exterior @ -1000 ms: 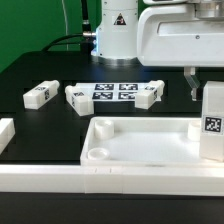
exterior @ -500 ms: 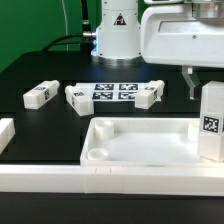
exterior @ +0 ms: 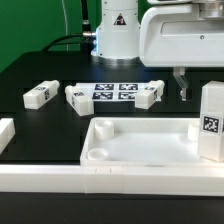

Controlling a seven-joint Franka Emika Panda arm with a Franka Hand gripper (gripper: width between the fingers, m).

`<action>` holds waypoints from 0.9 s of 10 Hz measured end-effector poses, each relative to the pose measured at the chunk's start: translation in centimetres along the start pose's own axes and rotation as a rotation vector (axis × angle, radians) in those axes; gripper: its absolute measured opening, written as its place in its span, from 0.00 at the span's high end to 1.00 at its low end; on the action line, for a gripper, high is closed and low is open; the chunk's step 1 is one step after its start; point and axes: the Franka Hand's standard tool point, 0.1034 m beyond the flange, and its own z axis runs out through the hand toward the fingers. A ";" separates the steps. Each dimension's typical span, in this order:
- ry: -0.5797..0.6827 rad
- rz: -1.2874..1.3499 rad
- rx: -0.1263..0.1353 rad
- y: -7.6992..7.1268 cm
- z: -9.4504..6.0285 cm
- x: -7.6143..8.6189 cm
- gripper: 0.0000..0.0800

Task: Assemble desk

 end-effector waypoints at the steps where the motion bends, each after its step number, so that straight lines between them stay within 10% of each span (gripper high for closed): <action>1: 0.000 -0.097 0.000 0.0 0.0 0.0 0.19; 9: 0.001 -0.832 -0.019 0.0 -0.1 0.1 0.19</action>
Offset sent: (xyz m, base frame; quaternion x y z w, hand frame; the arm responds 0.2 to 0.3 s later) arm -0.0008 0.0042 0.0039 0.0037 0.0010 -0.2768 0.9609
